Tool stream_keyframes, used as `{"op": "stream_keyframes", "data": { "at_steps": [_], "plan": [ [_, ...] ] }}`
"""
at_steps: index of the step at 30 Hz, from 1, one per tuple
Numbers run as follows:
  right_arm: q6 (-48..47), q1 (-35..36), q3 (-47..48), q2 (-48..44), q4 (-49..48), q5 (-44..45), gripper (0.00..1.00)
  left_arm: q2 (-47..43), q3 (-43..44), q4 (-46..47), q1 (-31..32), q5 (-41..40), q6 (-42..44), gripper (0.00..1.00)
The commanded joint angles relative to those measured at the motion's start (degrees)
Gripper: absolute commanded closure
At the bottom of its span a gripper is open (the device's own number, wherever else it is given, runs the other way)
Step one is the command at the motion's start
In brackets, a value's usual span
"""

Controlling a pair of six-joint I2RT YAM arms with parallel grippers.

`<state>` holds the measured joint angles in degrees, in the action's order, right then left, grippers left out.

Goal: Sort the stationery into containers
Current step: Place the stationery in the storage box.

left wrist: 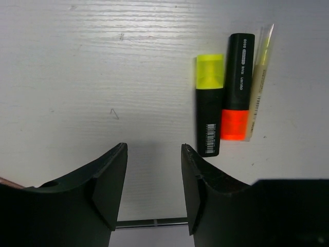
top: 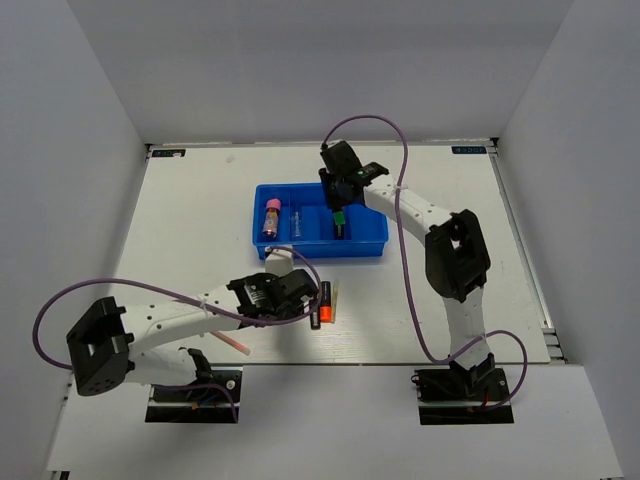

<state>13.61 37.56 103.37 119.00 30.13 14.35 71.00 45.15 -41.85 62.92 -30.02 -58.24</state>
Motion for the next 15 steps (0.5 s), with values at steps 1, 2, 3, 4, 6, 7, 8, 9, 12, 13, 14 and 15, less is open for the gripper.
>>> {"op": "stream_keyframes", "data": {
  "at_steps": [1, 2, 3, 4, 6, 7, 8, 9, 12, 13, 14, 15],
  "plan": [
    [1.2, -0.7, 0.5, 0.1, 0.5, -2.8, 0.59, 1.5, 2.1, 3.7, 0.4, 1.9, 1.5, 0.43],
    [1.2, -0.9, 0.3, 0.0, 0.6, -3.1, 0.57, 1.9, 2.3, 4.7, 0.4, 2.0, 1.5, 0.43],
    [1.1, -1.1, 0.3, -0.1, 0.6, -3.5, 0.55, 2.4, 2.6, 5.1, 0.5, 2.8, 1.5, 0.43],
    [1.2, -1.3, -0.5, -0.5, 0.6, -3.9, 0.54, 3.4, 2.7, 5.9, 0.3, 3.0, 1.6, 0.43],
    [0.9, -1.8, -1.2, -1.1, 0.3, -4.9, 0.54, 4.4, 3.5, 6.6, 0.4, 4.1, 1.9, 0.43],
    [0.9, -1.7, -2.4, -1.7, 0.0, -5.1, 0.54, 5.7, 3.8, 6.9, 0.3, 4.4, 2.2, 0.43],
    [0.5, -2.0, -2.7, -2.4, 0.0, -5.6, 0.54, 6.2, 4.6, 7.0, 0.5, 4.8, 2.3, 0.43],
    [0.5, -1.8, -3.1, -2.4, 0.1, -5.6, 0.54, 6.7, 4.9, 7.1, 0.4, 5.1, 2.4, 0.43],
    [-0.9, -2.1, -4.5, -4.6, 0.5, -5.7, 0.59, 9.2, 6.7, 7.3, 0.5, 4.9, 2.8, 0.43],
    [-1.7, -2.0, -5.4, -7.1, 0.4, -5.5, 0.73, 10.1, 7.3, 7.2, 0.5, 4.6, 2.9, 0.43],
    [-3.2, -2.1, -6.9, -8.2, -0.1, -4.8, 0.84, 11.2, 8.0, 7.6, 0.5, 4.4, 3.0, 0.43],
    [-3.9, -2.1, -9.1, -12.0, -1.1, -4.1, 1.00, 11.6, 8.6, 7.2, 0.5, 4.1, 3.0, 0.45]
  ]
}}
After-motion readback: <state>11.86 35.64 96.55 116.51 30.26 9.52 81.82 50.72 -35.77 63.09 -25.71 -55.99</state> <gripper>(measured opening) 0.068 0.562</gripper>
